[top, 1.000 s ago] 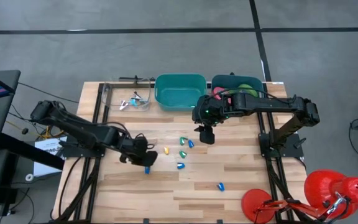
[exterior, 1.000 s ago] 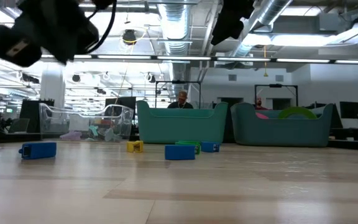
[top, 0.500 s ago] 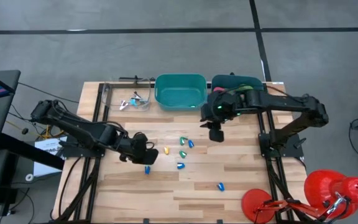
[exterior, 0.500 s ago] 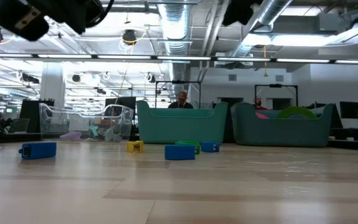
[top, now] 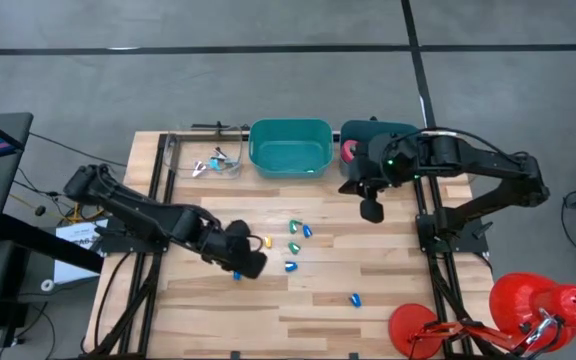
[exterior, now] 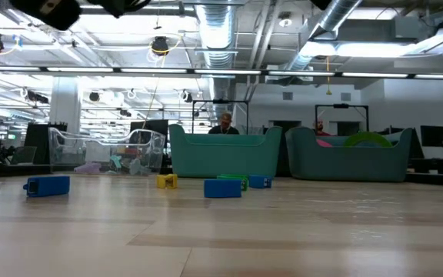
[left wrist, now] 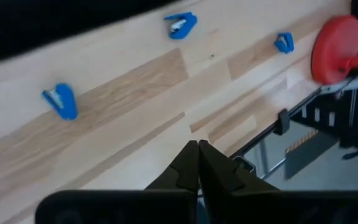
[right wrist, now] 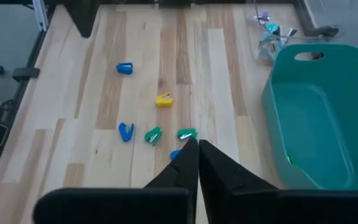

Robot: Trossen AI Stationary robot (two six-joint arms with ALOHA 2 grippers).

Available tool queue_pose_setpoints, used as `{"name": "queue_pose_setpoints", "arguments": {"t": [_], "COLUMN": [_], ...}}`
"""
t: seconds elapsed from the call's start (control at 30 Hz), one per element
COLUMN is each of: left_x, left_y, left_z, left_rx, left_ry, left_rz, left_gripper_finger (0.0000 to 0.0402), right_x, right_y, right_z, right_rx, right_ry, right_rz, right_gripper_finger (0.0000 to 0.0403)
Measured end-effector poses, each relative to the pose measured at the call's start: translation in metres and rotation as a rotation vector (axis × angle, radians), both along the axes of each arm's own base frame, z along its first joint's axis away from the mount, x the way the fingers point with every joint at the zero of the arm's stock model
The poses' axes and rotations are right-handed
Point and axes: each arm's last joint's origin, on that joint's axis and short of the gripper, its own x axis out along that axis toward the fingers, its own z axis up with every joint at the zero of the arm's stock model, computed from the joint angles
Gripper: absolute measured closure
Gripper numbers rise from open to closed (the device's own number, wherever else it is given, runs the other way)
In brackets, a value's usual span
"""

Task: Pick and place Stapler, Stapler remover, tape
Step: Put the blue stapler into the green bin

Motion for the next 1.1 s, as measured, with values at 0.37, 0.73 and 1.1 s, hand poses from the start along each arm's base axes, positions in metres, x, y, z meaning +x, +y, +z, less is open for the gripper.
{"name": "queue_pose_setpoints", "arguments": {"t": [0.37,0.73,1.1], "left_x": [0.008,-0.005,-0.009], "left_y": [-0.031,-0.055,-0.038], "left_z": [-0.008,-0.009,-0.046], "left_rx": [0.232,0.567,0.531], "left_ry": [-0.055,-0.192,-0.092], "left_rz": [-0.375,-1.051,-1.139], "left_gripper_finger": [0.0401,0.0394,0.0260], "right_x": [-0.004,-0.005,-0.005], "right_y": [0.001,0.001,0.001], "right_z": [-0.001,-0.002,-0.002], "right_rx": [0.059,0.088,0.088], "right_ry": [0.028,0.036,0.036], "right_rz": [-0.054,-0.082,-0.083], "right_gripper_finger": [0.0400,0.0402,0.0402]}}
